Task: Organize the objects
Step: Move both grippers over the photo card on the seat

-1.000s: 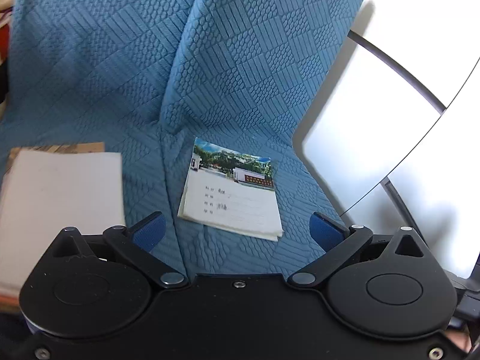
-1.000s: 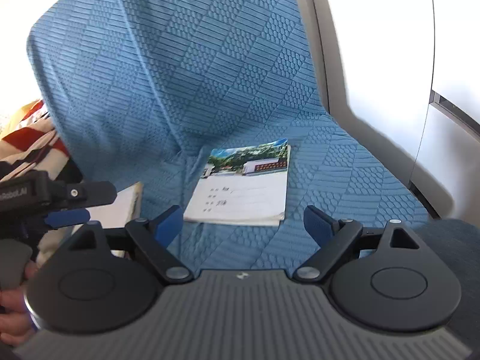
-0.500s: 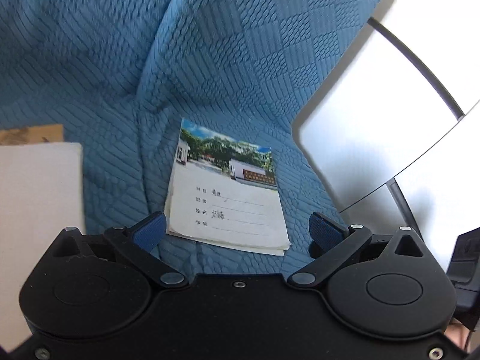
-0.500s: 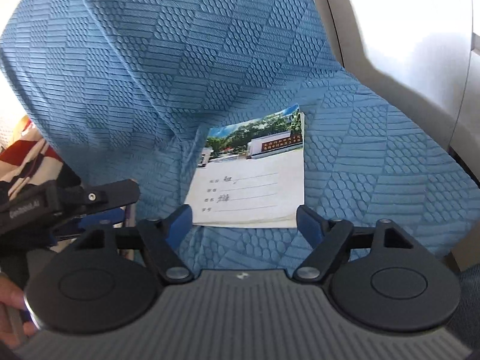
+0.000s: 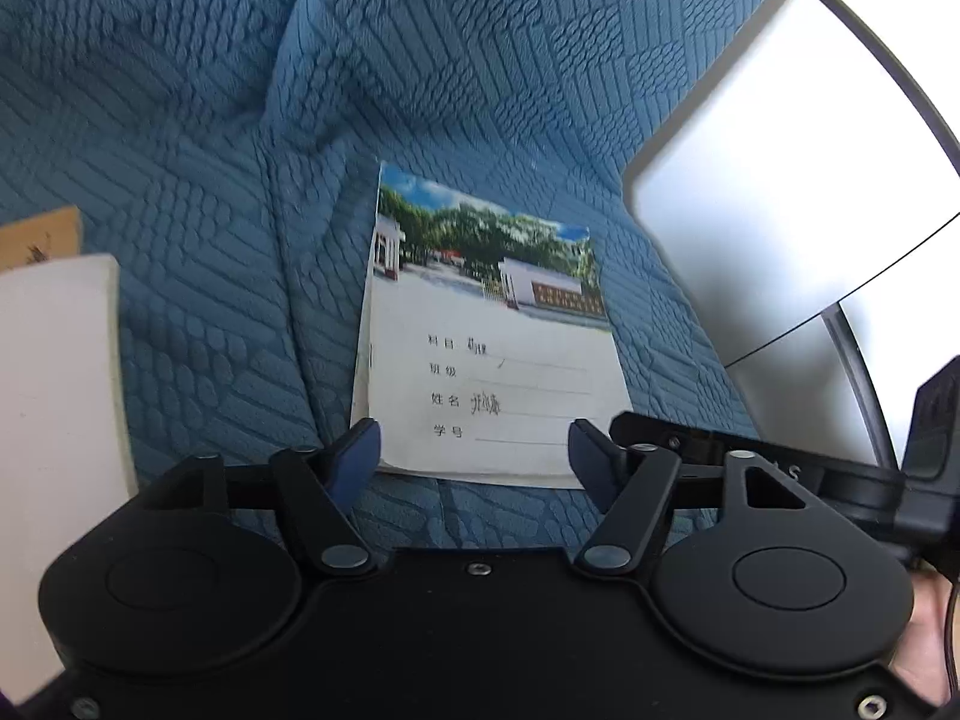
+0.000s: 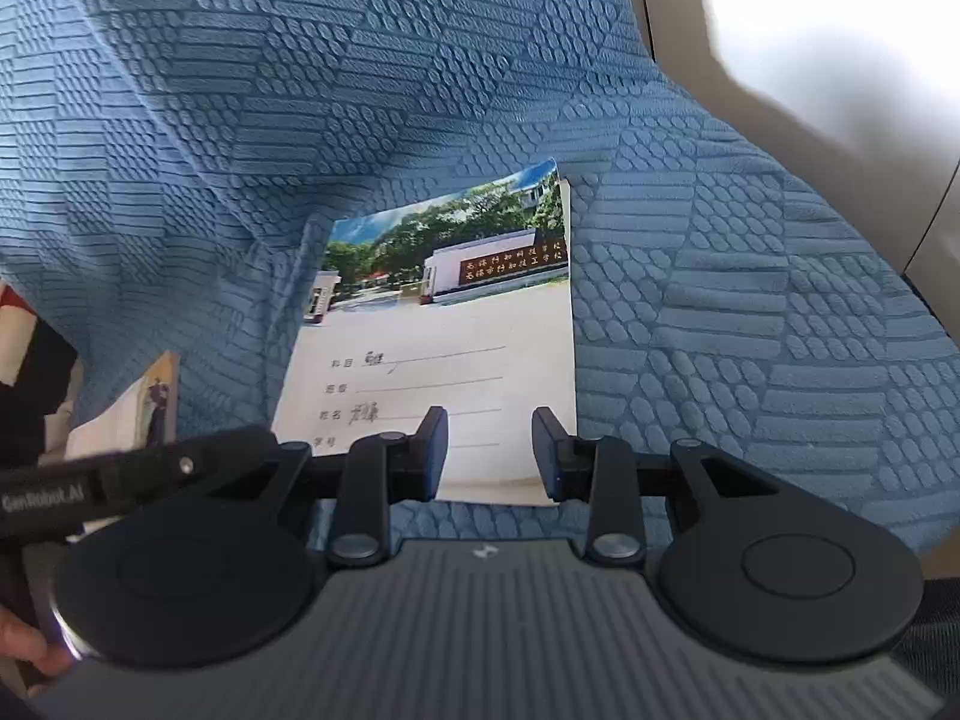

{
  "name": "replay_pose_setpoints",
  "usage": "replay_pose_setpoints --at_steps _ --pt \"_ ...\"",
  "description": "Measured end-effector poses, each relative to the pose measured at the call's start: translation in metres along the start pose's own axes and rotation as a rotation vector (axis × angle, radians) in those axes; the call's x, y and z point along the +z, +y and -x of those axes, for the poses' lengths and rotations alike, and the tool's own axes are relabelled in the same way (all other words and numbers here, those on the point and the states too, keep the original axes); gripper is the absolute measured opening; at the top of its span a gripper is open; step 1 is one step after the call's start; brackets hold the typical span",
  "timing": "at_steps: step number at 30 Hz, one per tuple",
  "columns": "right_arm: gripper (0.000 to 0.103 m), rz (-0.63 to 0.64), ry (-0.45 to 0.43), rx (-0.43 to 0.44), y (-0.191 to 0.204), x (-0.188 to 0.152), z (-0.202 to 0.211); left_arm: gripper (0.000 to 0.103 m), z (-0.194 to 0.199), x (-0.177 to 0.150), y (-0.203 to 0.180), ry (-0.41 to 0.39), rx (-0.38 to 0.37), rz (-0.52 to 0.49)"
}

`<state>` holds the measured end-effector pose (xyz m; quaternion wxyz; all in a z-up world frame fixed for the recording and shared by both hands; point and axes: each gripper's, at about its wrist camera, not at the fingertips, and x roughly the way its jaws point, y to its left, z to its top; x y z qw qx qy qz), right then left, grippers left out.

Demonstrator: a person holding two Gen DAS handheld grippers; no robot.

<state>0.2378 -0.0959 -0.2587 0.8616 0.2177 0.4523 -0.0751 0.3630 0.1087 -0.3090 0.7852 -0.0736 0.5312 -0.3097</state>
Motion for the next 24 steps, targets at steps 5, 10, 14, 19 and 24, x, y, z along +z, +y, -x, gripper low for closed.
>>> replay_pose_setpoints --at_steps 5,10,14,19,24 --pt "0.035 -0.006 0.022 -0.015 -0.001 0.005 -0.013 0.054 -0.012 0.002 0.015 0.020 0.051 0.034" --pt "0.032 0.004 0.015 -0.035 0.001 0.008 -0.019 0.052 -0.013 0.003 0.021 0.026 0.027 0.039" --pt "0.031 0.009 0.004 -0.052 0.001 0.008 -0.021 0.051 -0.013 0.005 0.023 0.019 0.015 0.052" --pt "0.031 0.012 -0.003 -0.055 0.002 0.007 -0.021 0.046 -0.009 0.003 0.016 -0.005 0.047 0.002" --pt "0.031 -0.019 -0.002 -0.041 -0.001 0.009 -0.020 0.045 -0.005 0.001 0.008 -0.036 0.061 -0.057"
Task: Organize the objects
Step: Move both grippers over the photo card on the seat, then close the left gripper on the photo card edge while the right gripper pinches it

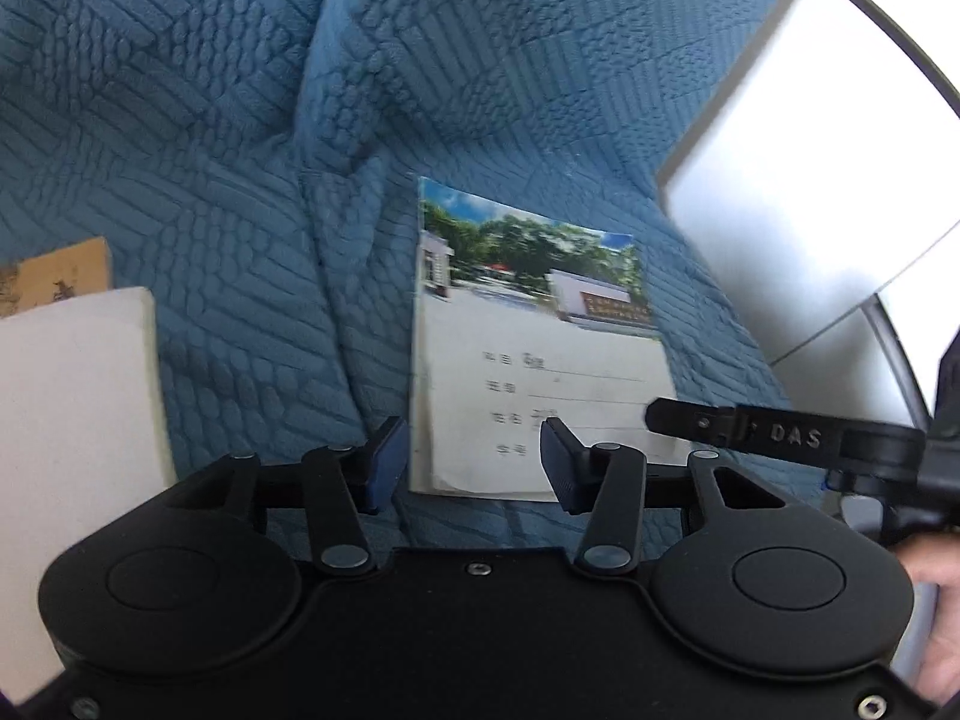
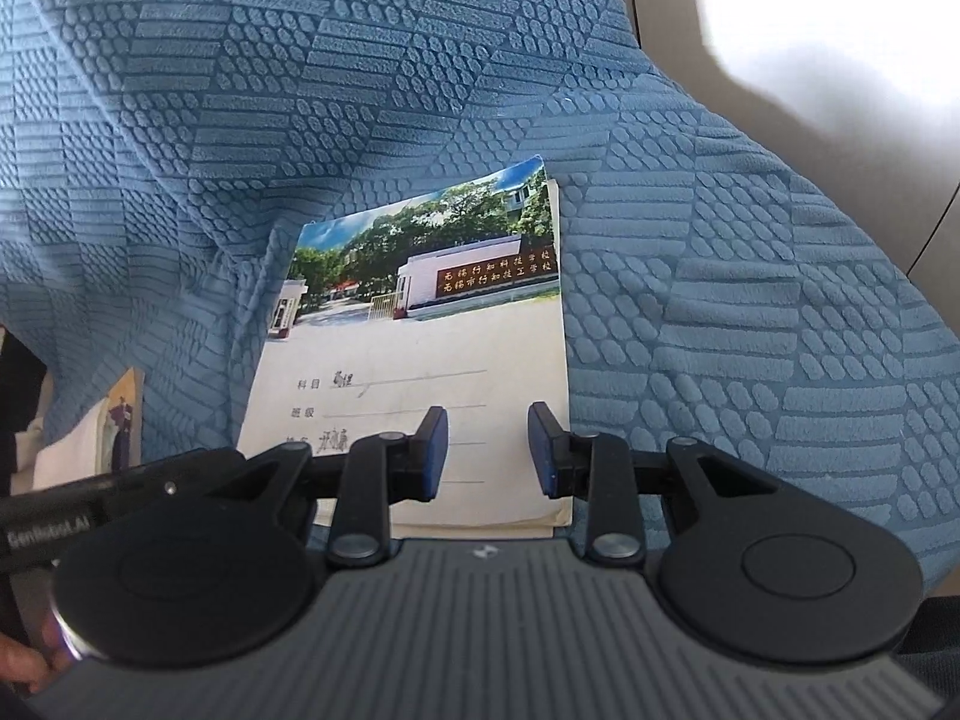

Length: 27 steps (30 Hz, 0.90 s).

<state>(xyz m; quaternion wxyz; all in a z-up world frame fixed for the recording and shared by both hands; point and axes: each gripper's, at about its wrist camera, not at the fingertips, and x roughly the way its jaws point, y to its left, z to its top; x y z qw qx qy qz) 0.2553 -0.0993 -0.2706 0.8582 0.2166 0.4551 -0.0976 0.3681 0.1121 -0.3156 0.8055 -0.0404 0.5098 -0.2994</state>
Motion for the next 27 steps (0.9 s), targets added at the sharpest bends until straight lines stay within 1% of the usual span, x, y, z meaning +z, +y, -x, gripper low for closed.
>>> replay_pose_setpoints --at_steps 2,5,10,12,14,16,18,23,27 --pt "0.031 -0.021 0.002 0.008 -0.002 0.001 0.000 0.044 -0.003 -0.001 -0.002 0.012 -0.021 -0.004" --pt "0.031 -0.037 0.002 0.016 -0.004 0.001 0.001 0.041 -0.008 -0.004 -0.002 0.022 0.001 -0.010" --pt "0.031 -0.049 0.002 0.022 -0.005 0.002 0.001 0.043 -0.009 -0.003 0.006 0.030 -0.031 0.047" --pt "0.031 -0.055 0.000 0.024 -0.006 0.001 0.001 0.044 -0.008 -0.002 0.012 0.033 -0.052 0.097" --pt "0.031 -0.054 -0.001 0.022 -0.005 0.001 0.001 0.046 -0.008 -0.001 0.021 0.041 -0.085 0.174" --pt "0.032 -0.054 -0.004 0.018 -0.005 0.000 0.001 0.047 -0.008 0.000 0.032 0.052 -0.126 0.263" --pt "0.032 -0.053 -0.004 0.016 -0.004 0.000 0.002 0.047 -0.008 0.001 0.039 0.065 -0.154 0.315" --pt "0.032 -0.064 0.001 0.026 -0.005 0.000 0.001 0.050 -0.008 0.001 0.041 0.070 -0.170 0.335" --pt "0.032 -0.069 0.002 0.031 -0.006 0.000 0.001 0.050 -0.007 0.002 0.039 0.070 -0.169 0.344"
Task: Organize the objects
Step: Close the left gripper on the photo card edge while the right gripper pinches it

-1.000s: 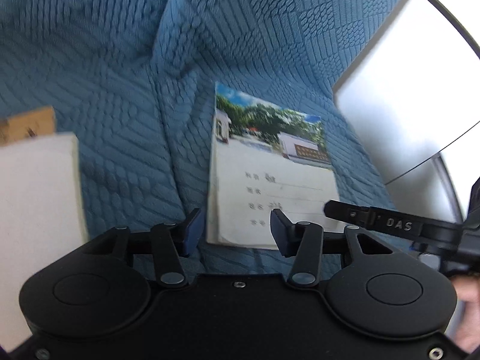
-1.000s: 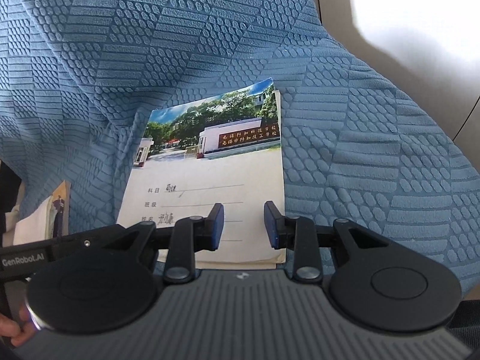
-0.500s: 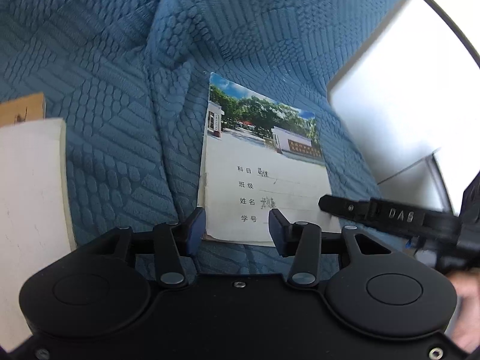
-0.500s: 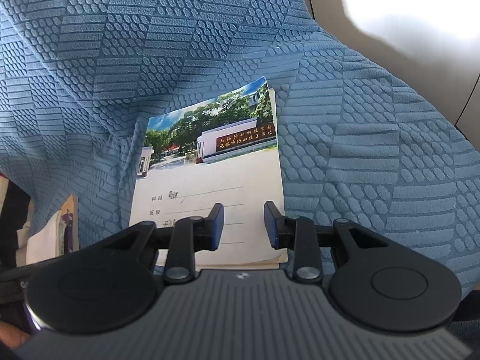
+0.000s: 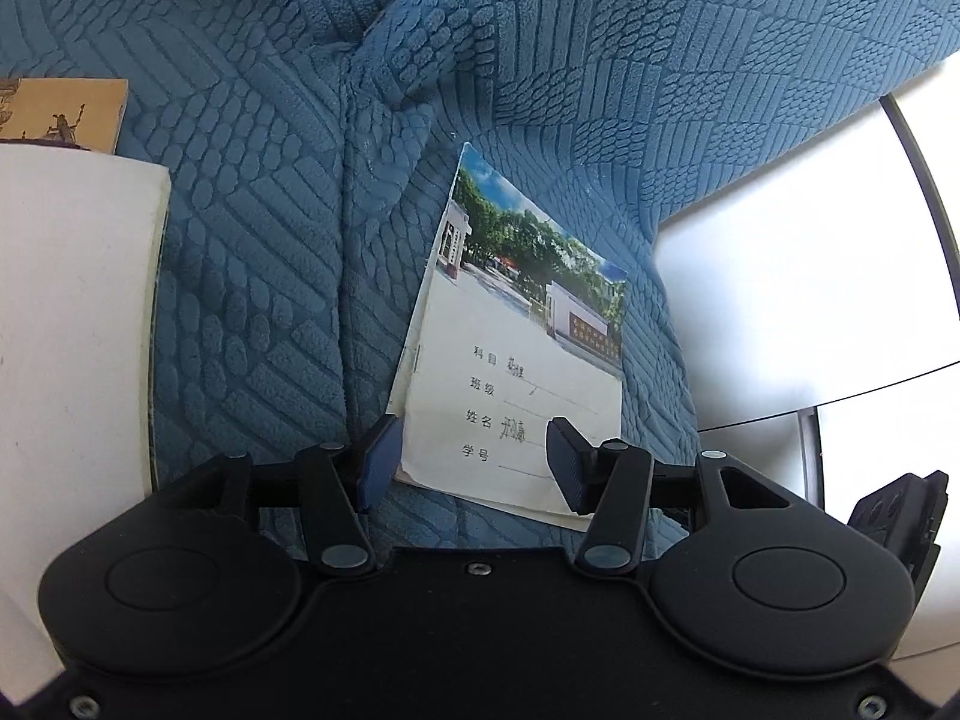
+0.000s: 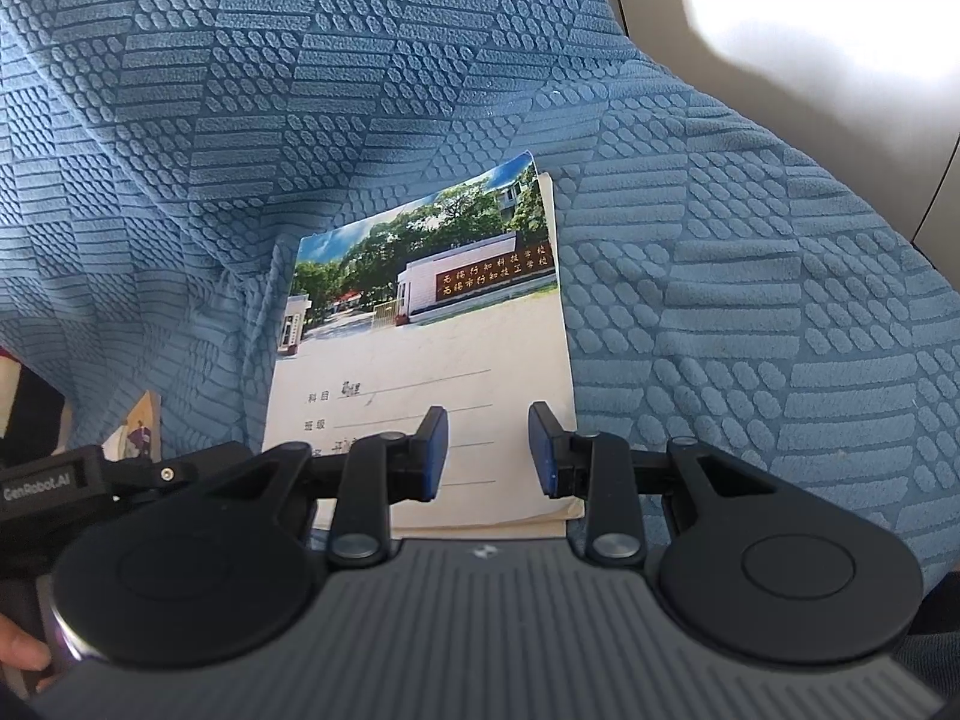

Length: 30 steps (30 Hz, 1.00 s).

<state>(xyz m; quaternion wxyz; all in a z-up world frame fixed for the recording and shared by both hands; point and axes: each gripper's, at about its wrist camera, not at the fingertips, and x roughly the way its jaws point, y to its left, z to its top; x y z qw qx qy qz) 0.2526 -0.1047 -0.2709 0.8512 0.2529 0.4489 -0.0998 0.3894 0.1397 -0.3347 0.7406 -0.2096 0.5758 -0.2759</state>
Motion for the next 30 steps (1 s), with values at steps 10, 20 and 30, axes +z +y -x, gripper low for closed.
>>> replay_pose_setpoints --at_steps 10,20,30 --pt "0.032 -0.107 0.007 0.038 -0.007 0.001 0.003 0.040 0.008 0.008 0.033 0.006 -0.303 0.285" --pt "0.036 -0.137 0.009 0.061 -0.007 0.002 0.008 0.004 -0.010 0.000 0.026 0.000 -0.094 0.228" --pt "0.043 -0.269 0.007 0.379 -0.005 -0.009 0.024 0.002 -0.005 -0.005 0.015 -0.008 -0.151 0.263"
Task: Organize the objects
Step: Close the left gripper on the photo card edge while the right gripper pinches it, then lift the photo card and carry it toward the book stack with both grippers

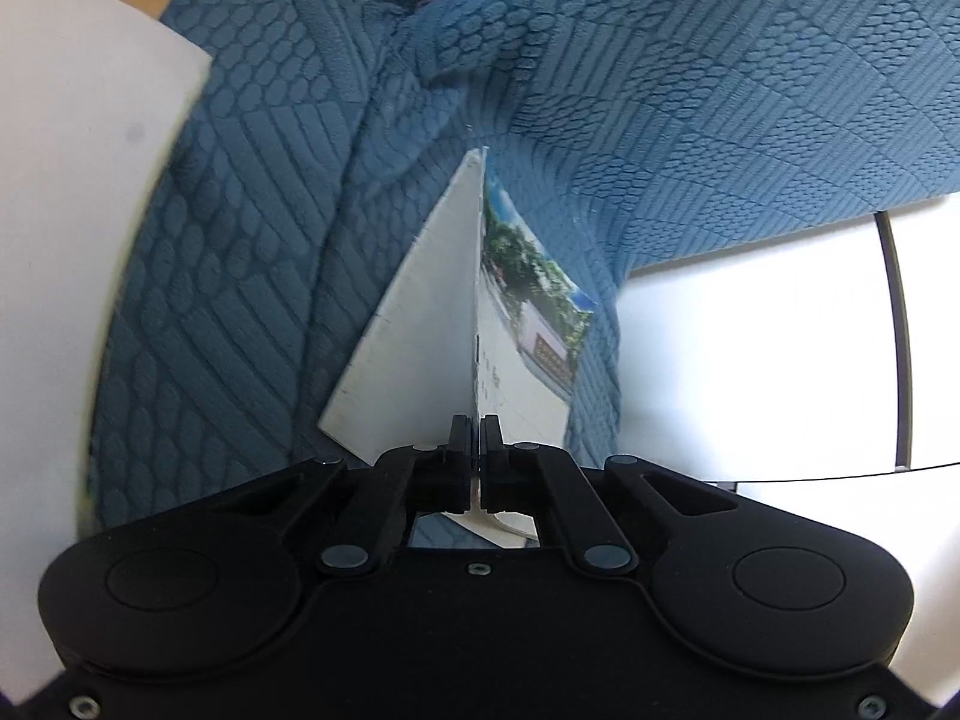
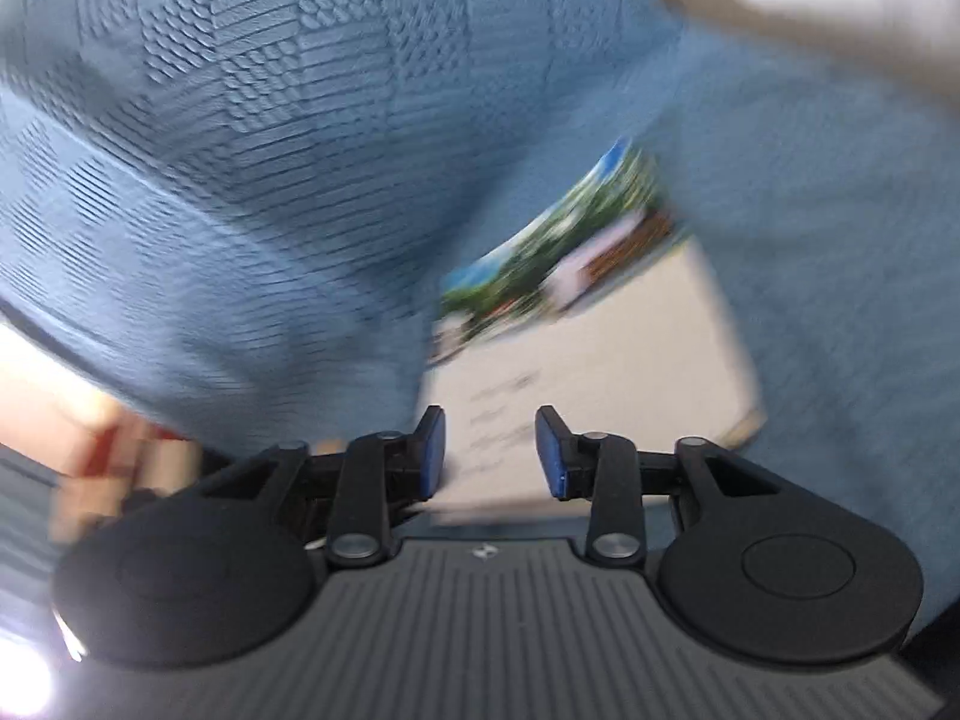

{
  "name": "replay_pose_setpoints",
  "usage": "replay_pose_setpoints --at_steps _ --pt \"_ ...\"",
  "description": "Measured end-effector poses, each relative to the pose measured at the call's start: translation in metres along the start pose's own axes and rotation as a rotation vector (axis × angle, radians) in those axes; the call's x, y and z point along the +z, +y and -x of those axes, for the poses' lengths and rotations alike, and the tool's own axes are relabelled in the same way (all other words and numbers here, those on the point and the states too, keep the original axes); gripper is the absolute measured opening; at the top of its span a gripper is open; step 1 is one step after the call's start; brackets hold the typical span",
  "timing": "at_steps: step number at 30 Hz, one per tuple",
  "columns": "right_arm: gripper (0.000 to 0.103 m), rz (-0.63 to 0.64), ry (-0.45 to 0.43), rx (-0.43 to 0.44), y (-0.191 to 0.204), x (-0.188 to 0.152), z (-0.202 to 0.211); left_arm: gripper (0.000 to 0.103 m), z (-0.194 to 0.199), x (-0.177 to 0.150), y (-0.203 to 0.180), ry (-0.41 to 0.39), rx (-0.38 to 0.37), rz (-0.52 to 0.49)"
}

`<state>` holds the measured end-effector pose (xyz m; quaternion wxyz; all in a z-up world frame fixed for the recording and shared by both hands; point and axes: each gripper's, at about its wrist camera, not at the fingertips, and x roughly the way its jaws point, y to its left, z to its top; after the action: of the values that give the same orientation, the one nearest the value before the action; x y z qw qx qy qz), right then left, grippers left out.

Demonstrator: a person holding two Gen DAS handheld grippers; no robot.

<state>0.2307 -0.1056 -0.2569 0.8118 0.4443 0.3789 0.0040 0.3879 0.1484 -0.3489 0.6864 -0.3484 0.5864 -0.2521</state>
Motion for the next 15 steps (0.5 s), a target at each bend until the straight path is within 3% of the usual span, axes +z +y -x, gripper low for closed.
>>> replay_pose_setpoints --at_steps 2,5,10,15 --pt "0.064 -0.070 0.056 0.090 -0.003 -0.006 -0.006 0.002 0.002 -0.001 -0.002 0.001 -0.016 0.009" --pt "0.080 -0.142 0.060 0.157 -0.005 -0.016 -0.010 0.002 0.009 -0.003 -0.005 -0.014 -0.034 0.021" --pt "0.080 -0.267 0.092 0.243 -0.013 -0.028 -0.021 0.001 0.020 -0.004 -0.007 -0.027 -0.062 0.061" --pt "0.080 -0.354 0.045 0.269 -0.022 -0.026 -0.023 0.001 0.033 -0.006 -0.008 -0.032 -0.108 0.086"
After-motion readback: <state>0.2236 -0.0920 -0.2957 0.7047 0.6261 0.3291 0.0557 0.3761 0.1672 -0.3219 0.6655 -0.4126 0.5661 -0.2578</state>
